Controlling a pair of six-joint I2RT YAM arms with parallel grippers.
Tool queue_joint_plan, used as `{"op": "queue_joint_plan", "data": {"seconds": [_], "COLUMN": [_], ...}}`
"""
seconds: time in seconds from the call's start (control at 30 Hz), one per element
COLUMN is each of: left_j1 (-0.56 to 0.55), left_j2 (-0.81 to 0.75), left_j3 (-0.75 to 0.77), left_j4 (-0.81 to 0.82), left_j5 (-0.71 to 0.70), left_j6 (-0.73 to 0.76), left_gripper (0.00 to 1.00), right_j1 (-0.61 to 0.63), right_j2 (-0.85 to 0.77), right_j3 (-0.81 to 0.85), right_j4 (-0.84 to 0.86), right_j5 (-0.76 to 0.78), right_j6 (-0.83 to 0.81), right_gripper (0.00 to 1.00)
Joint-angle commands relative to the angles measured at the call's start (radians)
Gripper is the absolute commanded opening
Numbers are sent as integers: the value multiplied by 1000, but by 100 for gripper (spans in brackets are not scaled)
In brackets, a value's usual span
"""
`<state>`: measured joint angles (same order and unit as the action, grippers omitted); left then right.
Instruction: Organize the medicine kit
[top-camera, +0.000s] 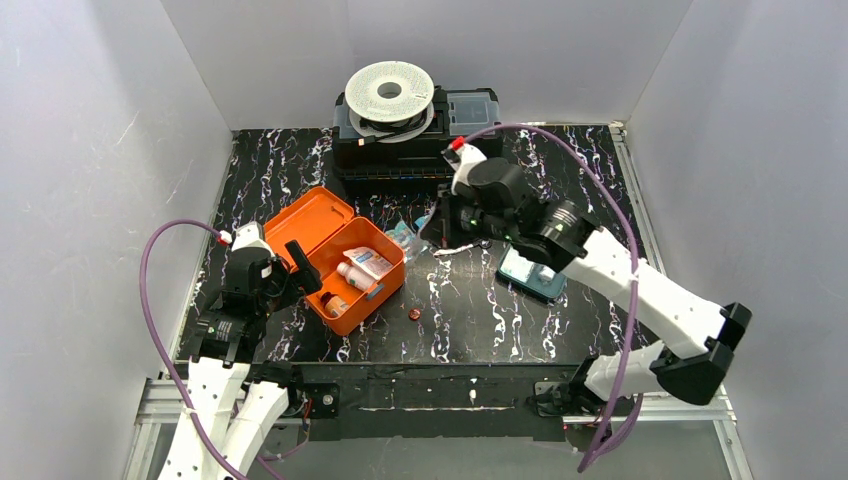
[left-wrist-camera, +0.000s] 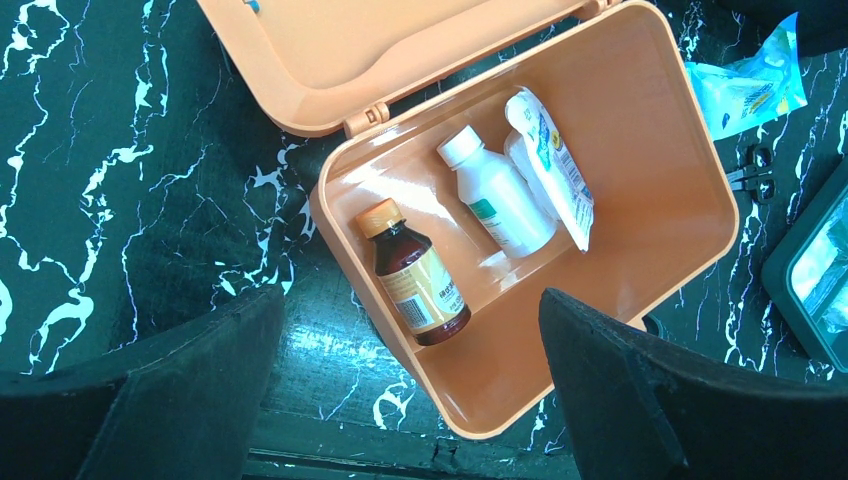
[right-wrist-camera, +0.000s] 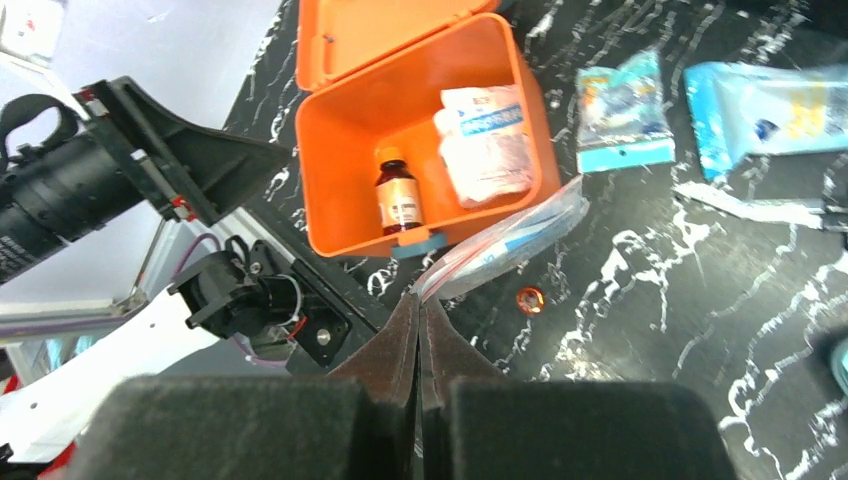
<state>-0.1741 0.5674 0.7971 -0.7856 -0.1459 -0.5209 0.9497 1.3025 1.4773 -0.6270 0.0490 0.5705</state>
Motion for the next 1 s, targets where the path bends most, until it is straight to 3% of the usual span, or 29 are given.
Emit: {"op": "queue_joint_plan", "data": {"seconds": [0.0, 0.6, 0.7, 0.9, 0.97], "left_j1": [-2, -2, -2, -2, -2], "left_j2": [-9, -46, -56, -60, -59], "left_j3": [4, 14, 14, 14, 14], "left_j4": [-16, -47, -52, -51, -49], "left_j5": [-23, -109, -119, -117, -113], "left_j6": [0, -29, -33, -32, -31], "left_gripper": [100, 99, 100, 99, 99], "right_j1": [18, 131, 132, 126, 117], "right_j2": [91, 564, 588, 567, 537], "right_j3": [116, 538, 489, 237, 145], "right_j4": [74, 56, 76, 126, 124], "right_j5": [-121, -318, -334, -326, -268], "right_j6": [-62, -127, -111, -99, -97], "right_gripper": [1, 1, 1, 3, 25]}}
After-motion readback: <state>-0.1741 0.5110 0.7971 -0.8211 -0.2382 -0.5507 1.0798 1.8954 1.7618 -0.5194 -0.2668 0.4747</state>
